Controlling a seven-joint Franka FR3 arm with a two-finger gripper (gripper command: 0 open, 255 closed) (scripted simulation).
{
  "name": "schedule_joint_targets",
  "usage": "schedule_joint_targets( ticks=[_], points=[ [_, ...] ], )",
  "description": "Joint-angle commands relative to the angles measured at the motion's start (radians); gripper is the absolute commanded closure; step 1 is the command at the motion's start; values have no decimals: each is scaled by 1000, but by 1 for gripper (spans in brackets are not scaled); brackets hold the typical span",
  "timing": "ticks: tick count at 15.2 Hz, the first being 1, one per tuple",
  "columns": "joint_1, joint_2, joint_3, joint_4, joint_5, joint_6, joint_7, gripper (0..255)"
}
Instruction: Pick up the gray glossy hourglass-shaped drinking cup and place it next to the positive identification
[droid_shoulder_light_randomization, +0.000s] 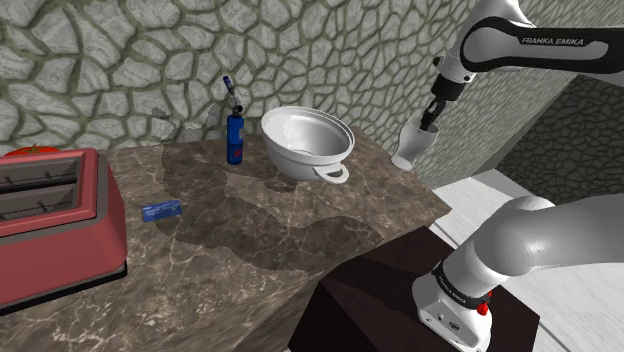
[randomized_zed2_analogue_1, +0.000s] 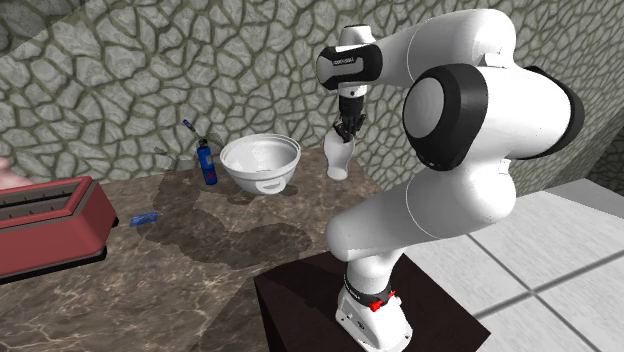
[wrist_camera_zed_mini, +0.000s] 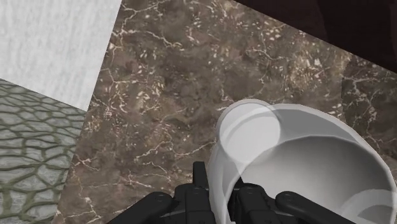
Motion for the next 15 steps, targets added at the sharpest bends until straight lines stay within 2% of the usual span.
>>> schedule_joint_targets(
  ticks=[1,14,15],
  points=[
    [1,-4,5,28,4,-32,-2,255],
    [11,11,26,207,24,-197,-14,255],
    [18,5,47,200,35,-199,11,255]
  ],
)
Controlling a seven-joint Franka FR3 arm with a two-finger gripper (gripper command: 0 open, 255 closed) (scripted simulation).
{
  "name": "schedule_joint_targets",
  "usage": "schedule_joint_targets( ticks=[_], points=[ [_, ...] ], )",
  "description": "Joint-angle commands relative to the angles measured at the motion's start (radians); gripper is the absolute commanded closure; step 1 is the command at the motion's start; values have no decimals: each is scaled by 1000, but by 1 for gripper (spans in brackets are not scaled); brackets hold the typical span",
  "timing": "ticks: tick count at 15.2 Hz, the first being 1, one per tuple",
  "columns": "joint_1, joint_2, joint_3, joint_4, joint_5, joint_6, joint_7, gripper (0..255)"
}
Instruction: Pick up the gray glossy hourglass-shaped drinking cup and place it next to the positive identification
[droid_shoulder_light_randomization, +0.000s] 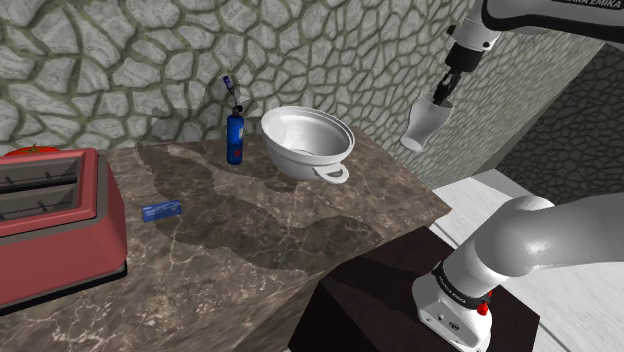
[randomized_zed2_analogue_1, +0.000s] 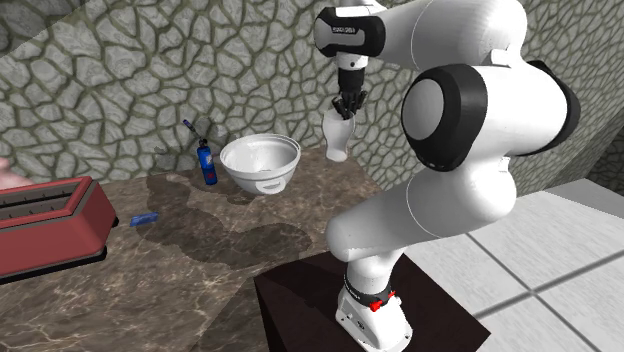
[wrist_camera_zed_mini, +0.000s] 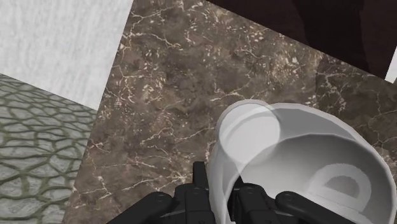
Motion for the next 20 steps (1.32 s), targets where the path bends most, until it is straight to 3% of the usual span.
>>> schedule_joint_targets(
  ticks=[1,10,20],
  points=[
    [11,-6,30,-5,16,-6,35,255],
    [85,4,215,-9,121,-12,252,255],
    [160,122,410,89,218,1,490,255]
  ],
)
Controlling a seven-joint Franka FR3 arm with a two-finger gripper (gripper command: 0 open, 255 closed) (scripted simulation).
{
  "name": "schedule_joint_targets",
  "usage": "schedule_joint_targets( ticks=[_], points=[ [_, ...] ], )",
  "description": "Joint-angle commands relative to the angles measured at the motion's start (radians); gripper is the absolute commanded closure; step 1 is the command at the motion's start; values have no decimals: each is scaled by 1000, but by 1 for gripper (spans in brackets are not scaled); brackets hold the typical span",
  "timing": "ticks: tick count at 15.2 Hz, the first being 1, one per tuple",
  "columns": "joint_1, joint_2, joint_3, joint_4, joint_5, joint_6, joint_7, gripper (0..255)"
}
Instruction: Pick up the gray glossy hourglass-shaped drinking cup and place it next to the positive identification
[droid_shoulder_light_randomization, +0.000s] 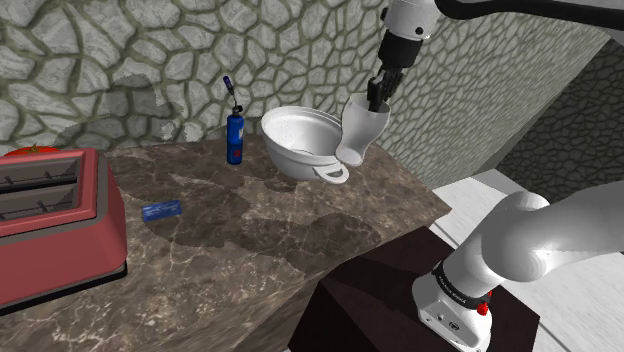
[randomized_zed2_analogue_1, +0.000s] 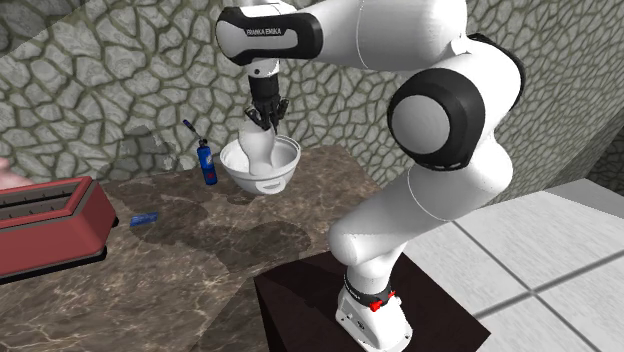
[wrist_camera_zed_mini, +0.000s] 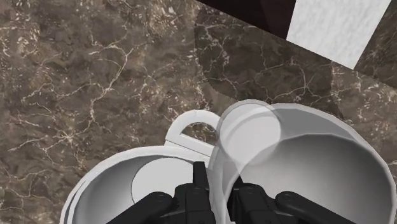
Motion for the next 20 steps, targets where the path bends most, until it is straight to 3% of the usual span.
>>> schedule_joint_targets(
  ticks=[1,11,20],
  points=[
    [12,38,38,33,13,5,47,255],
    [65,267,224,254,23,10,294,255],
    [140,570,373,568,-87,-35,540,255]
  ],
)
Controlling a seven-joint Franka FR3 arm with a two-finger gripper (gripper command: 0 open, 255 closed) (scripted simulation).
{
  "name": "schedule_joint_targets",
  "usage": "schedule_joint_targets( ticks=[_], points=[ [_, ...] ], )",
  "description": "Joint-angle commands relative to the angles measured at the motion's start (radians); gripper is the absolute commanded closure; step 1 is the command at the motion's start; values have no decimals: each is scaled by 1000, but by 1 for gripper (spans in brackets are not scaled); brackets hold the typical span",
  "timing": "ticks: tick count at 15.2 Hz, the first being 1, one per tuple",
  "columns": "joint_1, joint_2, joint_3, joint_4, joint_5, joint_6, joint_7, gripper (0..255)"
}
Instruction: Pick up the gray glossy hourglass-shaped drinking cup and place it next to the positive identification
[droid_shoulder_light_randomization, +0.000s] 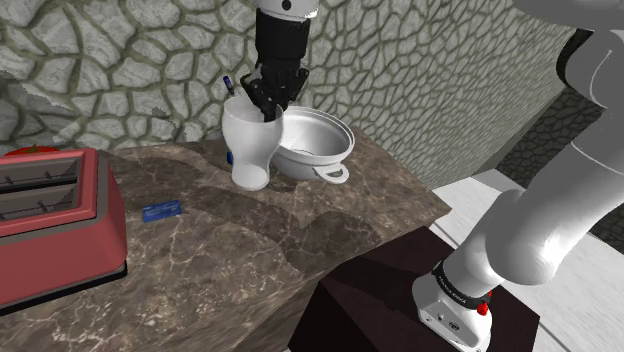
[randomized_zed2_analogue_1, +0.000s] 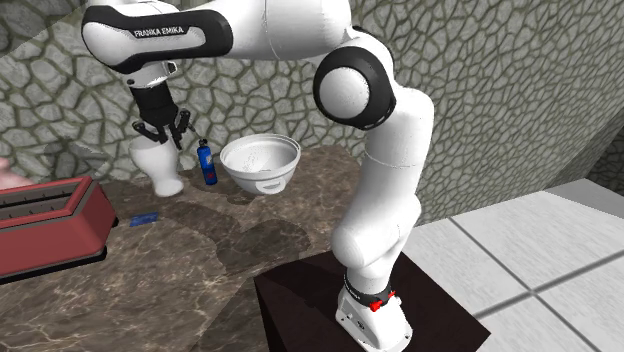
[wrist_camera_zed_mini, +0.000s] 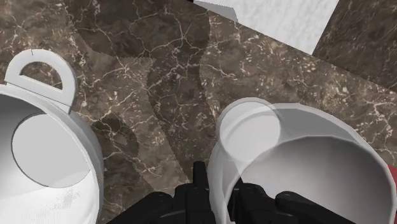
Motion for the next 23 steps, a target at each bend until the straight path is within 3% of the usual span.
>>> schedule_joint_targets(
  ticks=[1,5,23],
  points=[
    [27,89,29,95,-43,-20,58,255],
    [99,239,60,269,-123,-72,148,255],
    [75,214,50,-5,-113,180,156,255]
  ],
)
